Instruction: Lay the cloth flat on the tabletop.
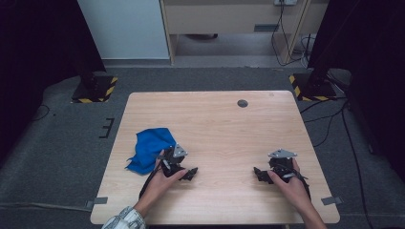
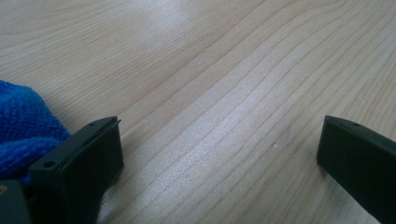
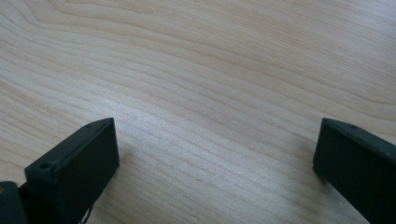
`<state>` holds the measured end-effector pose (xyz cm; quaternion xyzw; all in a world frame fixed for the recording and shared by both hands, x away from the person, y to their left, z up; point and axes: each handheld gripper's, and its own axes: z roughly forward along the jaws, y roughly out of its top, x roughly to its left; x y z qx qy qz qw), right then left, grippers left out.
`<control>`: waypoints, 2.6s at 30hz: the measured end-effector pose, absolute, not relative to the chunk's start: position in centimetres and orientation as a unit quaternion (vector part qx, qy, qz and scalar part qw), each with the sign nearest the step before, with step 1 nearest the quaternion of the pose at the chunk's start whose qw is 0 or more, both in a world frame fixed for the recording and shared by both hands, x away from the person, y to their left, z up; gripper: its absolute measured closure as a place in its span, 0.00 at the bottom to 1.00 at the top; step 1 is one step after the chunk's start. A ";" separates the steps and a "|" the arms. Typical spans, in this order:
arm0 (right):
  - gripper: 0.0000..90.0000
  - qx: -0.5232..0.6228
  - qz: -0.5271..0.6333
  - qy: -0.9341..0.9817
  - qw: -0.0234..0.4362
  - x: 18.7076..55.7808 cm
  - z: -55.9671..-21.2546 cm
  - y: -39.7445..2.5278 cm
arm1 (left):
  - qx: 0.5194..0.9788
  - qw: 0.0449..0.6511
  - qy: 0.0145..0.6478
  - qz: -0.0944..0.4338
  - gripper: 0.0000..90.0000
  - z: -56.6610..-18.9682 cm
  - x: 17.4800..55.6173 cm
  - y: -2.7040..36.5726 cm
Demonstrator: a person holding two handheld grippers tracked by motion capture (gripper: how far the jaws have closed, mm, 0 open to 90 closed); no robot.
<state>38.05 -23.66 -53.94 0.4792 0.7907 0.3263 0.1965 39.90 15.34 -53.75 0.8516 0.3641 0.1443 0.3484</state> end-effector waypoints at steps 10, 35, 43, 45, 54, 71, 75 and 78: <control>0.01 0.481 0.326 0.789 0.197 38.0 -53.9 -23.7 | 0.838 0.377 0.363 0.158 0.06 -52.2 39.1 15.7; 0.01 0.483 0.325 0.789 0.196 37.9 -53.9 -23.7 | 0.788 0.407 0.409 0.216 0.08 -48.8 38.9 21.3; 0.01 0.483 0.325 0.789 0.195 37.9 -53.9 -23.7 | 0.768 0.418 0.423 0.238 0.09 -48.2 39.0 23.3; 0.01 0.483 0.325 0.789 0.195 37.9 -53.9 -23.7 | 0.767 0.412 0.425 0.247 0.09 -48.3 39.0 23.8; 0.01 0.483 0.325 0.789 0.196 37.9 -53.9 -23.7 | 0.757 0.403 0.446 0.257 0.09 -48.6 39.4 25.4; 0.01 0.483 0.325 0.789 0.195 37.9 -53.9 -23.7 | 0.771 0.346 0.479 0.236 0.31 -51.4 41.0 26.4; 0.01 0.483 0.325 0.789 0.196 37.9 -53.9 -23.7 | 0.780 0.339 0.482 0.210 0.48 -52.1 41.4 26.6; 0.01 0.483 0.325 0.789 0.196 37.9 -53.9 -23.7 | 0.782 0.340 0.482 0.200 0.61 -52.4 41.6 26.6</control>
